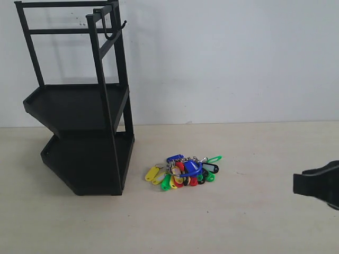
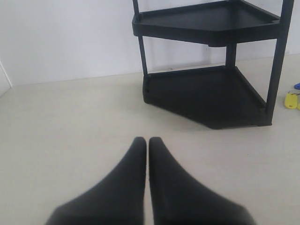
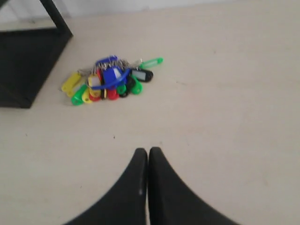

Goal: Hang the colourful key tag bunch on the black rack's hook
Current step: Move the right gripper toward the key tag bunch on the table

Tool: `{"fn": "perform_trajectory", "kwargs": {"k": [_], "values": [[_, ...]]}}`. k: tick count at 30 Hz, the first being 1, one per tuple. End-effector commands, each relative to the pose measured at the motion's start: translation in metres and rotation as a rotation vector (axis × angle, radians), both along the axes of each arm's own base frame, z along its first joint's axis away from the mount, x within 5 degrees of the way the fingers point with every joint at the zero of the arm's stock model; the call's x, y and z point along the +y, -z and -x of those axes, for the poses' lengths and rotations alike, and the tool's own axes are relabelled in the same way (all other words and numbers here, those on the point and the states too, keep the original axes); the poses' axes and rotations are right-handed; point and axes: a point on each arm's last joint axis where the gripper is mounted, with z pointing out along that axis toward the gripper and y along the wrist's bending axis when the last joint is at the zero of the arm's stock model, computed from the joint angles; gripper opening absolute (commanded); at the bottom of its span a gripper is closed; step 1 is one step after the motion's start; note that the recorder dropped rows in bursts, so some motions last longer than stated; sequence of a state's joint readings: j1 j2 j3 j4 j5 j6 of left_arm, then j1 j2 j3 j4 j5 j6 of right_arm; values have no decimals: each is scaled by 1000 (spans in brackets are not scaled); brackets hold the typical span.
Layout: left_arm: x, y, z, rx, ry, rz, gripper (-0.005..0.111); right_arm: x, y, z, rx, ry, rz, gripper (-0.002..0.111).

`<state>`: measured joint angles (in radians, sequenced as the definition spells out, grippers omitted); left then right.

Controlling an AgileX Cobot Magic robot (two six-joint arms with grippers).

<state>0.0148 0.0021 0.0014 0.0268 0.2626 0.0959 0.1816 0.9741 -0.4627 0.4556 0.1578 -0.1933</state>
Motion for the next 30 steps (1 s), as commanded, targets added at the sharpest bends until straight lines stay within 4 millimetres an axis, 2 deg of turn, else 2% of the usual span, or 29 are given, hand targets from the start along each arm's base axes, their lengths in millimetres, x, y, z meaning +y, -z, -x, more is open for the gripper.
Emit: {"fn": "perform_trajectory", "kwargs": {"k": [1,6,13,18,22,25,27,30], "values": [[0,-1,0,-11,2,2,4,5,19,-23,125,30,-34,0],[0,-1,0,-11,2,2,4,13,30,-46,249,46,-101,0],[0,-1,0,-11,2,2,4,30,27,-82,317,71,-296,0],[0,-1,0,-11,2,2,4,47,29,-104,366,-30,-410,0],[0,-1,0,-11,2,2,4,55,43,-128,393,-4,-512,0],[0,-1,0,-11,2,2,4,59,59,-143,429,5,-519,0],[0,-1,0,-11,2,2,4,61,67,-152,447,9,-525,4],[0,-1,0,-11,2,2,4,67,76,-164,476,-6,-550,18]]}}
